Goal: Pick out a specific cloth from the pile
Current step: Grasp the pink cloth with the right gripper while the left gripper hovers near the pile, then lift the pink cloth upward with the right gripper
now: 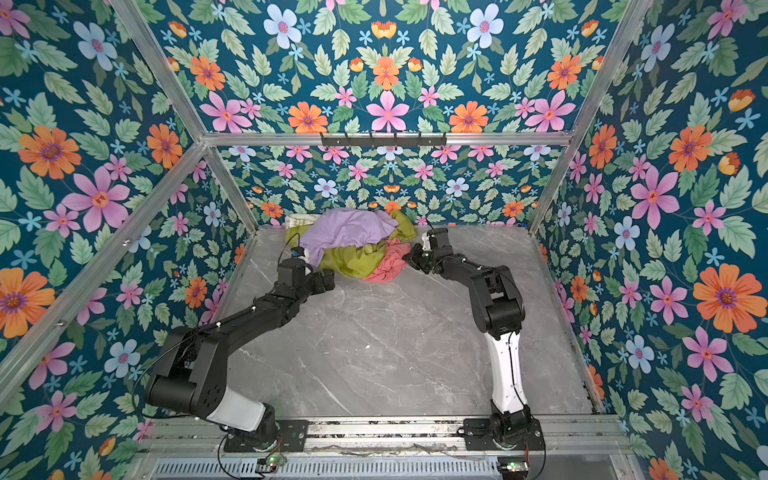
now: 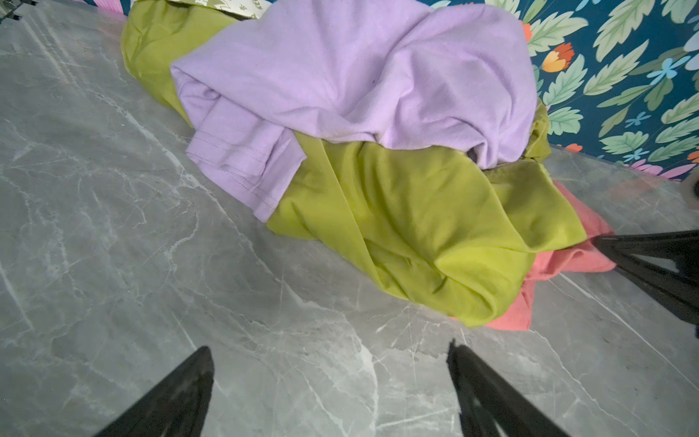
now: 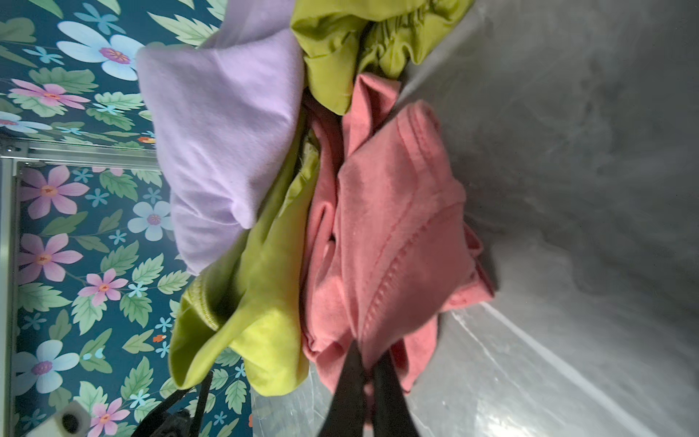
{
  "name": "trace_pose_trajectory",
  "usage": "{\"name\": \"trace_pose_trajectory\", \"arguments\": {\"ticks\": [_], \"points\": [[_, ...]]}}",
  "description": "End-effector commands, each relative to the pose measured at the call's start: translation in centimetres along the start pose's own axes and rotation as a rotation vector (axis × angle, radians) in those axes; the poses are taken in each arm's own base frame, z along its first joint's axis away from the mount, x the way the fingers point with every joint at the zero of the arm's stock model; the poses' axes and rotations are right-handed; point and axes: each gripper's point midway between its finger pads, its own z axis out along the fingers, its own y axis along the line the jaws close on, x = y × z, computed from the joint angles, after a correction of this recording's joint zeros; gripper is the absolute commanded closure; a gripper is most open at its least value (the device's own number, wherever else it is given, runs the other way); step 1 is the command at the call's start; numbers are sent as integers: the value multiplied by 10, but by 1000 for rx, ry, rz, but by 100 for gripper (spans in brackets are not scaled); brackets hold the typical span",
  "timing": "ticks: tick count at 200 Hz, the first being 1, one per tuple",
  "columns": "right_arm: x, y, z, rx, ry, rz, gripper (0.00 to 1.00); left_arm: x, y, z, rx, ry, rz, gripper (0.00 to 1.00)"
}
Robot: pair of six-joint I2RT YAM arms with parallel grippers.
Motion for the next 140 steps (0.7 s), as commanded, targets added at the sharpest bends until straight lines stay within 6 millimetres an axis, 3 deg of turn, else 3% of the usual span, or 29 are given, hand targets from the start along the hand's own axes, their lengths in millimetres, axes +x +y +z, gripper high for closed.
{"name": "trace_pose_trajectory", "arguments": {"ticks": [1, 54, 140], "points": [[-4, 20, -8, -47, -12, -32, 100, 0, 3, -1, -15, -4, -8, 2], [-7, 52, -19, -83, -30, -79, 100, -6, 2, -4, -13, -21, -8, 2], [-5, 88, -23, -119, -31, -127, 100, -11, -1, -11, 5, -46, -11, 2]]}}
